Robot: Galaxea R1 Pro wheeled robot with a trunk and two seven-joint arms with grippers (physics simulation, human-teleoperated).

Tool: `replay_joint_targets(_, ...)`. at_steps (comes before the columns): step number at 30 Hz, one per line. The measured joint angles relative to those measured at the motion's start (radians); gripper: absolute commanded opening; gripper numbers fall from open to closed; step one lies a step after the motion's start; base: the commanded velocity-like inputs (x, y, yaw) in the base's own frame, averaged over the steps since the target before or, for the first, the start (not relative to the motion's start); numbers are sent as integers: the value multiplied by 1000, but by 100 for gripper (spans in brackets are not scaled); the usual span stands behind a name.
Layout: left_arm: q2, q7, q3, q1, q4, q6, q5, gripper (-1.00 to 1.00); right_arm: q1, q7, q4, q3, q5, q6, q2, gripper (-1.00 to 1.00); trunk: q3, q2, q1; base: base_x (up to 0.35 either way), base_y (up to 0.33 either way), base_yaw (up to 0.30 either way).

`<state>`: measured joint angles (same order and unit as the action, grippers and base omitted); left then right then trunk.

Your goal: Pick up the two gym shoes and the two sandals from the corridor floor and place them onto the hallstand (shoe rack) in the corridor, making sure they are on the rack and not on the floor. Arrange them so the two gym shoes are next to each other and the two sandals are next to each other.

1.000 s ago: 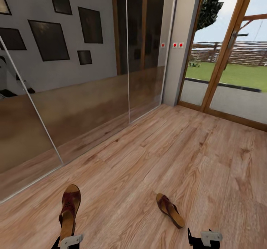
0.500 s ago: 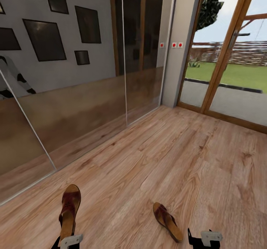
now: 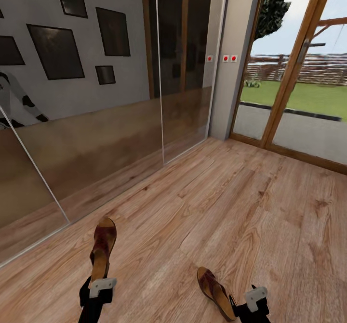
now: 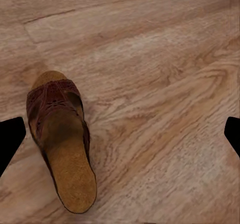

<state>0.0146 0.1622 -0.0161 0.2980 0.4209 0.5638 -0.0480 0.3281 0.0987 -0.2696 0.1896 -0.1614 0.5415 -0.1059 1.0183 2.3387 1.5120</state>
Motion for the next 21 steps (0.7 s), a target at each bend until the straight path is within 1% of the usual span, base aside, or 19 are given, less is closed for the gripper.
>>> replay_joint_targets(2, 3, -38, 0, 57, 21, -79, -1, -100, 11, -85, -30, 10, -9, -85, -15, 100, 0, 0, 0, 0, 0, 0)
replay_joint_targets(3, 4, -77, -2, 103, 20, -151, 3, -100, 33, -158, -60, 10, -13, -155, -32, 100, 0, 0, 0, 0, 0, 0)
replay_joint_targets(4, 3, -112, 0, 148, 32, -200, 0, -100, 55, -205, -78, 9, -12, -202, -44, 100, 0, 0, 0, 0, 0, 0)
replay_joint_targets(6, 1, -167, -2, 199, 34, -255, 3, -100, 92, -263, -98, 9, -11, -269, -58, 100, 0, 0, 0, 0, 0, 0)
replay_joint_targets(8, -5, -205, -1, 229, 35, -276, 3, -100, 113, -287, -105, 8, -10, -301, -62, 100, 0, 0, 0, 0, 0, 0)
replay_joint_targets(11, -15, -241, -1, 252, 40, -288, 1, -100, 128, -316, -109, 8, -9, -322, -65, 100, 0, 0, 0, 0, 0, 0)
replay_joint_targets(12, -25, -251, 1, 257, 45, -291, -1, -100, 131, -330, -109, 8, -9, -328, -66, 100, 0, 0, 0, 0, 0, 0)
replay_joint_targets(13, -34, -258, 1, 261, 51, -293, -2, -100, 133, -347, -108, 9, -10, -331, -67, 100, 0, 0, 0, 0, 0, 0)
replay_joint_targets(16, -48, -266, 1, 265, 60, -293, -3, -100, 136, -386, -106, 10, -10, -334, -68, 100, 0, 0, 0, 0, 0, 0)
replay_joint_targets(18, -52, -269, 3, 266, 62, -292, -4, -100, 137, -399, -104, 10, -10, -335, -68, 100, 0, 0, 0, 0, 0, 0)
replay_joint_targets(20, -53, -273, 11, 267, 63, -292, -4, -100, 137, -404, -104, 8, -10, -335, -69, 100, 0, 0, 0, 0, 0, 0)
replay_joint_targets(21, -53, -275, 23, 266, 63, -293, -4, -100, 138, -406, -105, 7, -10, -336, -69, 100, 0, 0, 0, 0, 0, 0)
